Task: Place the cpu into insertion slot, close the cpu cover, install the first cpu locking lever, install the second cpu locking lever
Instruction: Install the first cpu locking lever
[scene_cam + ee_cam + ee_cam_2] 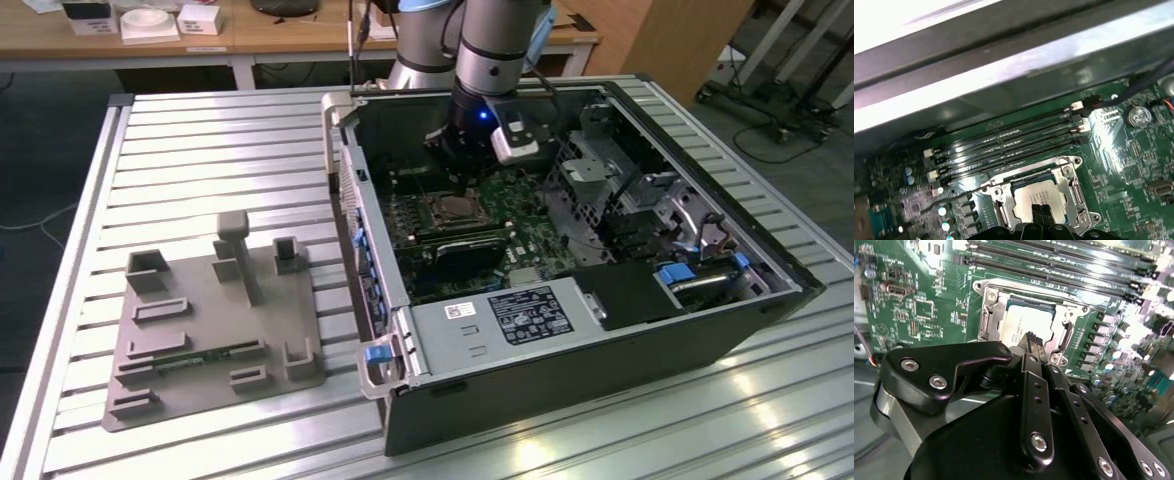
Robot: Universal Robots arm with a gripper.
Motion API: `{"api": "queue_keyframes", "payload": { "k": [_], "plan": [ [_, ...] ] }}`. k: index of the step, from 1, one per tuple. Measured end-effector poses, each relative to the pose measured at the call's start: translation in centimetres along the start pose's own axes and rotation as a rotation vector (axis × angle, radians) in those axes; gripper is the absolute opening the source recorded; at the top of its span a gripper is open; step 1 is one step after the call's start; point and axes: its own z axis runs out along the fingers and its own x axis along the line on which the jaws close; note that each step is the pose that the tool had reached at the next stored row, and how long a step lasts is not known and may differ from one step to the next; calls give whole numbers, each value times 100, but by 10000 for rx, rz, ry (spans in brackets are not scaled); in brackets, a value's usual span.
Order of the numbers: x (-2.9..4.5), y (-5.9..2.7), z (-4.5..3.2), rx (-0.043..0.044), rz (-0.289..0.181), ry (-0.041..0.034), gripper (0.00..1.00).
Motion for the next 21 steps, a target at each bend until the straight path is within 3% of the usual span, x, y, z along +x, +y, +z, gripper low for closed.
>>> {"api": "queue_keyframes", "payload": {
  "k": [10, 21],
  "plan": [
    [11, -3, 0, -1, -333, 5, 10],
    [12, -4, 1, 2, -2223, 34, 10]
  ]
}}
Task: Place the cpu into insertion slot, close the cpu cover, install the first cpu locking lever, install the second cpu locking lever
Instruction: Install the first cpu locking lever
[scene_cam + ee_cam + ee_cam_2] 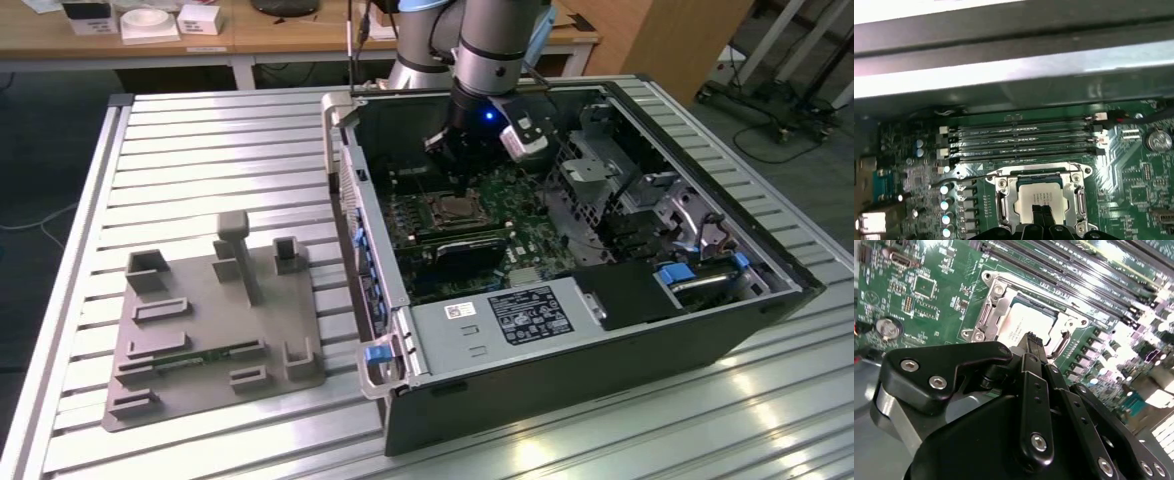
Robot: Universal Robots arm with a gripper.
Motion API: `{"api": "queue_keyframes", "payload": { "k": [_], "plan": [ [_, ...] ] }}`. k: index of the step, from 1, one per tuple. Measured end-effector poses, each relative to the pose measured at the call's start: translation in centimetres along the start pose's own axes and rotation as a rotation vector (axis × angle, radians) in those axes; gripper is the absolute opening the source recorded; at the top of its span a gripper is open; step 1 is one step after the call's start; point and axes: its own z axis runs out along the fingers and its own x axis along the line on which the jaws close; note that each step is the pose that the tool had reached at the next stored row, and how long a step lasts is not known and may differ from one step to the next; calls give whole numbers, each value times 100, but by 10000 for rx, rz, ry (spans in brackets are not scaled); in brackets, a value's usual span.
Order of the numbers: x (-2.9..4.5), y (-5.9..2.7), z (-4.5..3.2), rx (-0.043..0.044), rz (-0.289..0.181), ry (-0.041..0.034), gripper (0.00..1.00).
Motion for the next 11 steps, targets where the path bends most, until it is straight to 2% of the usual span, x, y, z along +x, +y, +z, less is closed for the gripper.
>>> {"api": "queue_keyframes", "payload": {
  "k": [4, 11],
  "plan": [
    [11, 0, 1, -2, -339, 4, 10],
    [61, -5, -6, 0, -537, 2, 10]
  ]
}}
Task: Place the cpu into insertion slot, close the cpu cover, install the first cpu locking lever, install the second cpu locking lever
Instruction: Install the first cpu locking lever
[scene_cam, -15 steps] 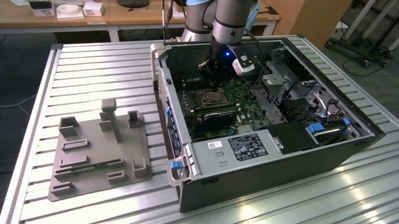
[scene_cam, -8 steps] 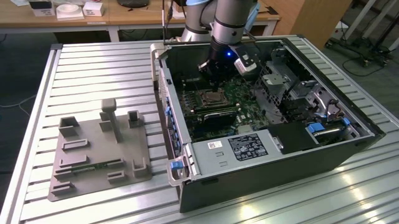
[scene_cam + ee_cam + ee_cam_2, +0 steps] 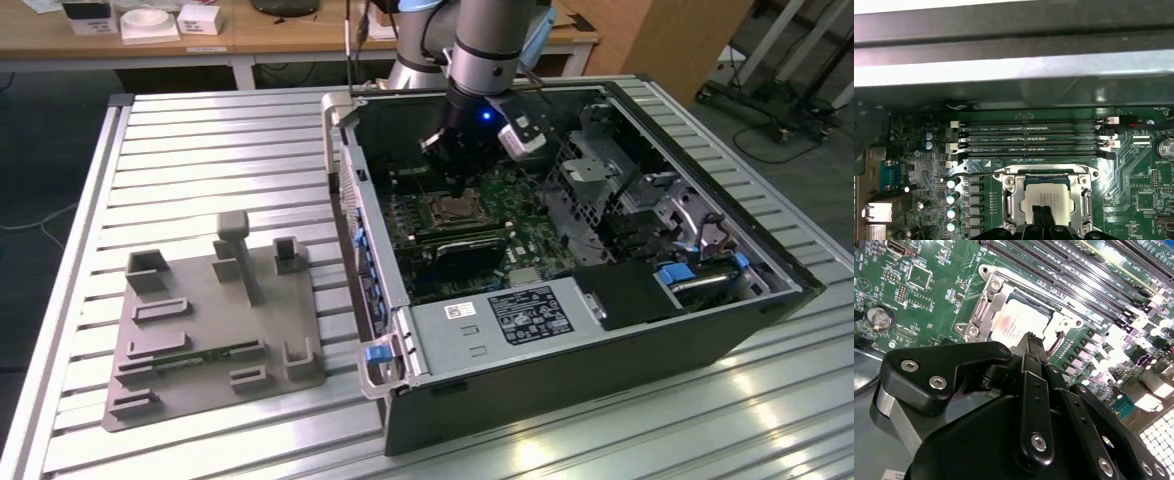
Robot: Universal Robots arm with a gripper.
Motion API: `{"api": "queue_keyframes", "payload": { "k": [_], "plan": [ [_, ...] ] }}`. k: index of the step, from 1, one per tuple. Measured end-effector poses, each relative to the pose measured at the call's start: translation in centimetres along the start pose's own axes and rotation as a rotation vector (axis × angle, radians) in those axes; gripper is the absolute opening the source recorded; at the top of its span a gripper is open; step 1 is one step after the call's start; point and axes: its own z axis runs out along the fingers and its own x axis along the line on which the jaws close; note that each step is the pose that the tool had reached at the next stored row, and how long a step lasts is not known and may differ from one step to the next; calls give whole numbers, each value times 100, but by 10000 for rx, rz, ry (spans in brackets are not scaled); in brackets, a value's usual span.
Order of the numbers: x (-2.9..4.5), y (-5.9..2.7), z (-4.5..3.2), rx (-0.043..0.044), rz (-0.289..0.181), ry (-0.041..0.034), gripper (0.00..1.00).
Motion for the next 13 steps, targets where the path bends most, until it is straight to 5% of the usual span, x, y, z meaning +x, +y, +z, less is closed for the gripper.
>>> {"api": "queue_keyframes", "payload": {
  "k": [13],
  "plan": [
    [139, -4, 0, 0, -281, 4, 10]
  ]
}}
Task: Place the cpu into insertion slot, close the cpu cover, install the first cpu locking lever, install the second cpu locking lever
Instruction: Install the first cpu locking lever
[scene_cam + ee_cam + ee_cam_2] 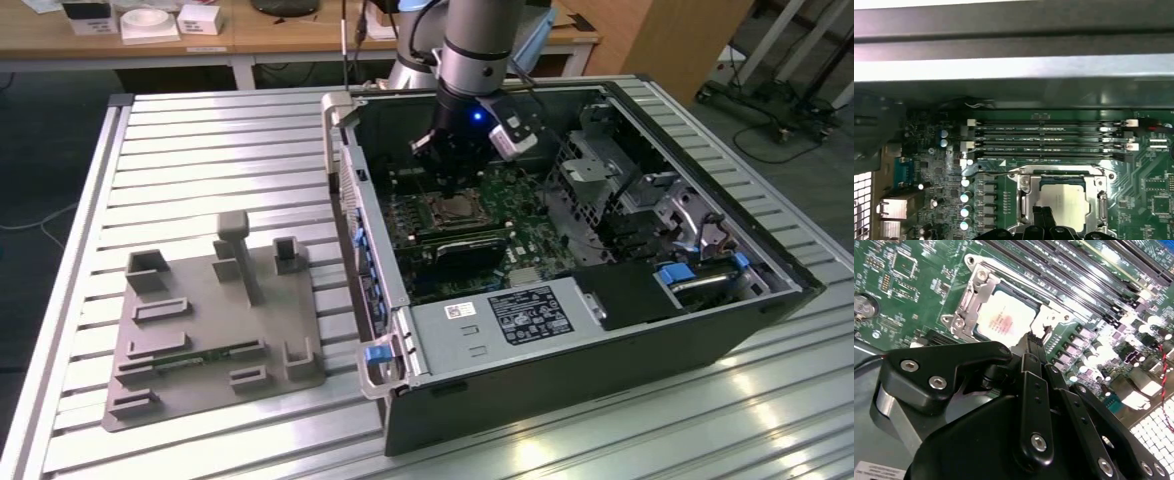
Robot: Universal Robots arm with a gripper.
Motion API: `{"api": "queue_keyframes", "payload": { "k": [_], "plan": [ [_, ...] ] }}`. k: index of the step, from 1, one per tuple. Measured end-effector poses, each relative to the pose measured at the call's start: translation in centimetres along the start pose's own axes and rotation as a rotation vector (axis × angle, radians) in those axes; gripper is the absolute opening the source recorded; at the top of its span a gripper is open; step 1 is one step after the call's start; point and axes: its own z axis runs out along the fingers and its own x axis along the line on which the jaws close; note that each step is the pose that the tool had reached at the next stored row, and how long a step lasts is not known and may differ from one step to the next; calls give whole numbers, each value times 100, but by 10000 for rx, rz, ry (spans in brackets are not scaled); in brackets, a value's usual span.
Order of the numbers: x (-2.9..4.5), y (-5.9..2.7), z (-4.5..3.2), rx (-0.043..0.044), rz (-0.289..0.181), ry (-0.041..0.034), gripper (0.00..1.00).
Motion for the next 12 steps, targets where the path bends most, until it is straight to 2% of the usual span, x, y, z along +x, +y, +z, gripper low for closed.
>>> {"api": "queue_keyframes", "payload": {
  "k": [8, 12],
  "plan": [
    [122, 0, 0, -1, -72, 0, 10],
    [142, 0, 0, 1, -94, 3, 10]
  ]
}}
